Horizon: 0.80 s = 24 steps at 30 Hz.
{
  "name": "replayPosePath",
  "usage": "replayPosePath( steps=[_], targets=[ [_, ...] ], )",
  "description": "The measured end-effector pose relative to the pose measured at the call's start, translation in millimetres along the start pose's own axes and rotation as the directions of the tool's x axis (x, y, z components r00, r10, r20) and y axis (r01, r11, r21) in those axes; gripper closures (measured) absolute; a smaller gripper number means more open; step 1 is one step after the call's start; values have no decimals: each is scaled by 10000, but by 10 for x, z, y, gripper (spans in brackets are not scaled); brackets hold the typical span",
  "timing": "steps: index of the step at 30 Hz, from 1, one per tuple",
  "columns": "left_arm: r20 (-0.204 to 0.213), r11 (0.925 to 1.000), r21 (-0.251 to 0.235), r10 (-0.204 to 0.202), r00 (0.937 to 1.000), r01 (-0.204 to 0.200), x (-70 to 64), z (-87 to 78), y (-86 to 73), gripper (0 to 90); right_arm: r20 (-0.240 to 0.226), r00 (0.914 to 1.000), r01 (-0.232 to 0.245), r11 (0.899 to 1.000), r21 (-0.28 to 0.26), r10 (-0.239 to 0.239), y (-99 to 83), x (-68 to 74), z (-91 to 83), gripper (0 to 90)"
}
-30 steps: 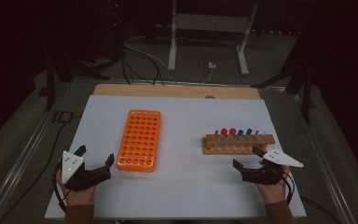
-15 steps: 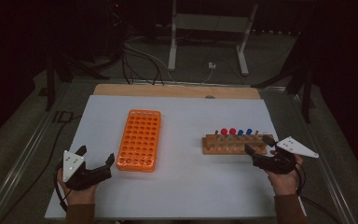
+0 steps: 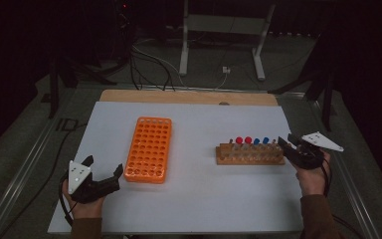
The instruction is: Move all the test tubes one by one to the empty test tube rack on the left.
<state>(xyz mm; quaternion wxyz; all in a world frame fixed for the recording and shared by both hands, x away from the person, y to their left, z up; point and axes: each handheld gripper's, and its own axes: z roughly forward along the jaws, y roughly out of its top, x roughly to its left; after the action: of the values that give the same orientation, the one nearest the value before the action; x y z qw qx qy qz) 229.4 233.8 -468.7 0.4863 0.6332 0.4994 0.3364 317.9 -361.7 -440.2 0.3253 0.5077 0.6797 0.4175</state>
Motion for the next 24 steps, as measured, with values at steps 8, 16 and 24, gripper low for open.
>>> replayPosePath(
  steps=[8,16,24],
  targets=[
    [16,10000,15,23,10000,-23,-5,8,-1,11,-134,9999,-13,9994,341,17,-106,-14,92,706],
    [42,10000,17,10,10000,-10,-7,10,-5,11,-87,9997,-226,9993,308,229,-199,-5,114,743],
    [52,10000,36,32,10000,-32,-8,12,-6,11,-33,9999,-103,9995,307,104,-233,37,145,755]
  ],
)
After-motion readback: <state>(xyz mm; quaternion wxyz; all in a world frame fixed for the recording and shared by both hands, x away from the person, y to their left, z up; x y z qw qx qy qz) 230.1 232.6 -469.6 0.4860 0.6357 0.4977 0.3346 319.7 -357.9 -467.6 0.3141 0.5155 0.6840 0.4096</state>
